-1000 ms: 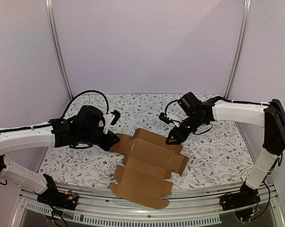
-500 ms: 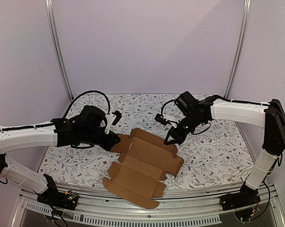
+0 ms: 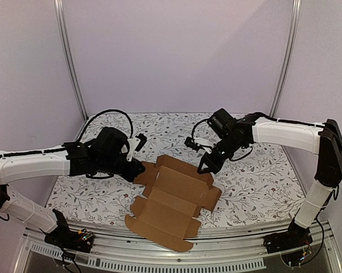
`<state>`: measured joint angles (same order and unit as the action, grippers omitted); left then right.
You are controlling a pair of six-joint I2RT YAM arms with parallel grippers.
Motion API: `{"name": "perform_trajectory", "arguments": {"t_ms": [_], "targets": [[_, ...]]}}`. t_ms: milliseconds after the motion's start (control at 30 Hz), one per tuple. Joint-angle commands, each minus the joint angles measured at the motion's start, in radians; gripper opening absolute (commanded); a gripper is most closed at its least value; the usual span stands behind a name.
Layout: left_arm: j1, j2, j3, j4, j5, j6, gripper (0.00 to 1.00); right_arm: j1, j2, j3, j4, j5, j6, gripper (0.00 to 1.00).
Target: Fold the paper box
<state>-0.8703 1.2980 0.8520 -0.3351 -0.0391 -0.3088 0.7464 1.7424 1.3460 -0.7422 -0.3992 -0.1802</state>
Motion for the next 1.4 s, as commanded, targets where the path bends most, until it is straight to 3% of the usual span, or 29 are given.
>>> {"name": "perform_trajectory", "arguments": {"t_ms": [0, 133, 300, 567, 633, 733, 767, 800, 1067, 1367], "targets": [[-0.018, 0.008, 0.019, -0.016, -0.020, -0.013, 0.02, 0.014, -0.020, 0.024, -0.026, 0.047, -0.002, 0.00], [-0.018, 0.007, 0.023, -0.056, -0.090, -0.030, 0.18, 0.042, -0.039, 0.024, -0.028, 0.116, -0.003, 0.00], [-0.018, 0.001, 0.058, -0.124, -0.137, -0.055, 0.31, 0.073, -0.058, 0.025, -0.029, 0.187, -0.010, 0.00], [-0.019, -0.021, 0.156, -0.162, -0.127, -0.060, 0.38, 0.146, -0.075, 0.045, -0.043, 0.334, -0.031, 0.00], [-0.018, -0.013, 0.183, -0.164, -0.114, -0.058, 0.35, 0.169, -0.082, 0.049, -0.045, 0.380, -0.038, 0.00], [-0.016, 0.008, 0.213, -0.165, -0.099, -0.064, 0.14, 0.203, -0.096, 0.059, -0.048, 0.464, -0.053, 0.00], [-0.015, 0.026, 0.231, -0.162, -0.077, -0.069, 0.02, 0.219, -0.109, 0.068, -0.050, 0.502, -0.060, 0.00], [-0.015, 0.038, 0.239, -0.161, -0.066, -0.073, 0.00, 0.230, -0.114, 0.072, -0.053, 0.516, -0.062, 0.00], [-0.015, 0.089, 0.250, -0.135, -0.004, -0.097, 0.00, 0.299, -0.113, 0.105, -0.059, 0.631, -0.075, 0.00], [-0.016, 0.104, 0.224, -0.102, 0.075, -0.121, 0.00, 0.317, -0.085, 0.140, -0.057, 0.646, -0.066, 0.00]]}}
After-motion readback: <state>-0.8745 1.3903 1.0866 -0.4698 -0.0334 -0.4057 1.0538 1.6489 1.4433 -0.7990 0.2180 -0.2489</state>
